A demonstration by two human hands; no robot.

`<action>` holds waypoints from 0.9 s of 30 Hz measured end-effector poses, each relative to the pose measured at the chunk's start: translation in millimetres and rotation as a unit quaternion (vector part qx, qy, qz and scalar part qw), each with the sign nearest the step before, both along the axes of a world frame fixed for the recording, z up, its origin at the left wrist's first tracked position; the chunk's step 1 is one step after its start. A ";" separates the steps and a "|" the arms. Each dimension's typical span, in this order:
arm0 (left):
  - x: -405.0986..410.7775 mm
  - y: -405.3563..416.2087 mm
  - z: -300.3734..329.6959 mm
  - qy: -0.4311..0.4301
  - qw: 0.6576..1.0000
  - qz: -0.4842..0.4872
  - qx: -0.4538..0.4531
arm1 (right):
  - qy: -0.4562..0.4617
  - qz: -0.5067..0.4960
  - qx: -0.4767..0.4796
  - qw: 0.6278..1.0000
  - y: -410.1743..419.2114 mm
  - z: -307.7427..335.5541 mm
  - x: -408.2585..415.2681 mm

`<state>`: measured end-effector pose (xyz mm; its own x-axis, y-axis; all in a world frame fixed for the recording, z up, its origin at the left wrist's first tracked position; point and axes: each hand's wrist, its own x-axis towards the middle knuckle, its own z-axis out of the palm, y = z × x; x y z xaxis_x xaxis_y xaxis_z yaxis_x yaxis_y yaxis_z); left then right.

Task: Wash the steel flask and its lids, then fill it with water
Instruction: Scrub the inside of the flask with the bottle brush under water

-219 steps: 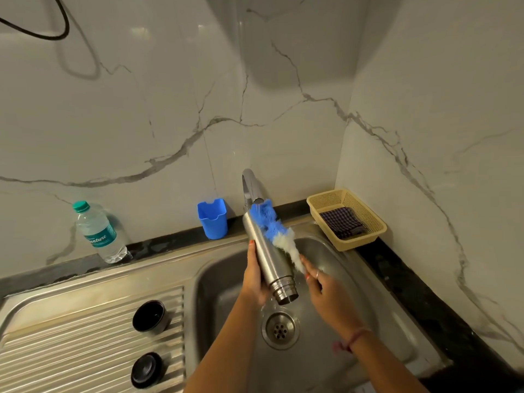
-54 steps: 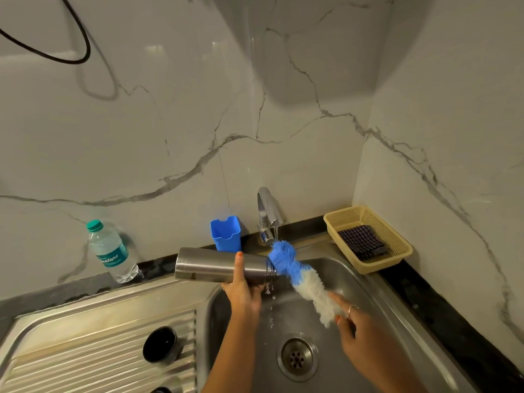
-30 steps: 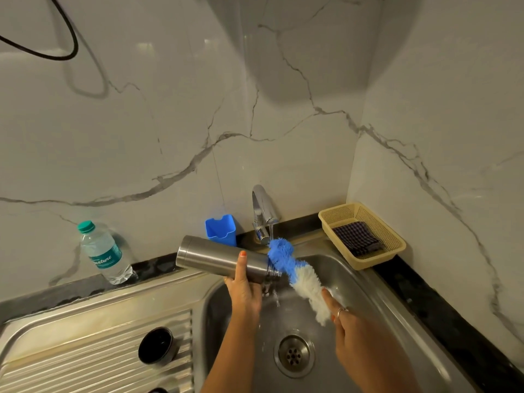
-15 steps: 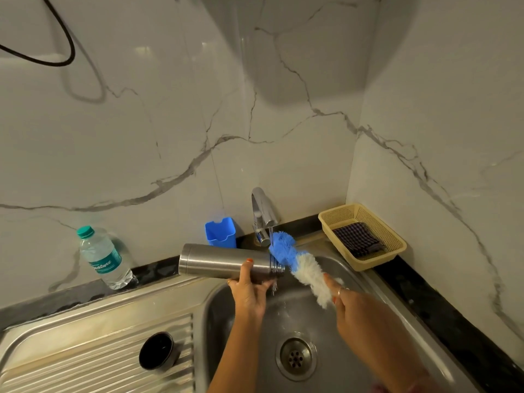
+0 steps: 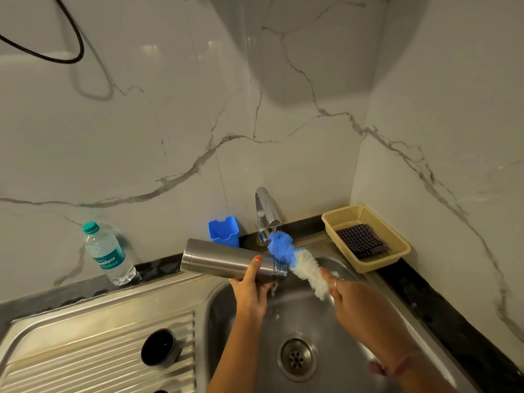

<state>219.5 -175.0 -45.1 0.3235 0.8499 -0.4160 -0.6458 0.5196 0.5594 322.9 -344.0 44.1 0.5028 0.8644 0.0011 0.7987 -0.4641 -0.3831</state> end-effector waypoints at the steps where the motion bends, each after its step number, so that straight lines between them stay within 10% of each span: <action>1: 0.1 -0.4 0.0 0.002 1.000 -0.007 0.005 | -0.001 -0.006 0.012 1.000 2.9 -3.2 2.0; 9: -6.2 7.9 2.2 0.002 0.999 -0.013 0.033 | -0.129 0.001 0.103 0.986 -6.8 4.6 8.8; 27: -5.8 1.6 6.7 -0.007 1.000 0.006 0.022 | -0.069 0.010 0.032 0.997 12.2 8.5 12.4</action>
<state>213.7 -173.4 -38.4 0.3182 0.8714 -0.3734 -0.6601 0.4863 0.5725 335.3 -331.8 52.6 0.4771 0.8700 0.1242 0.8544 -0.4261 -0.2975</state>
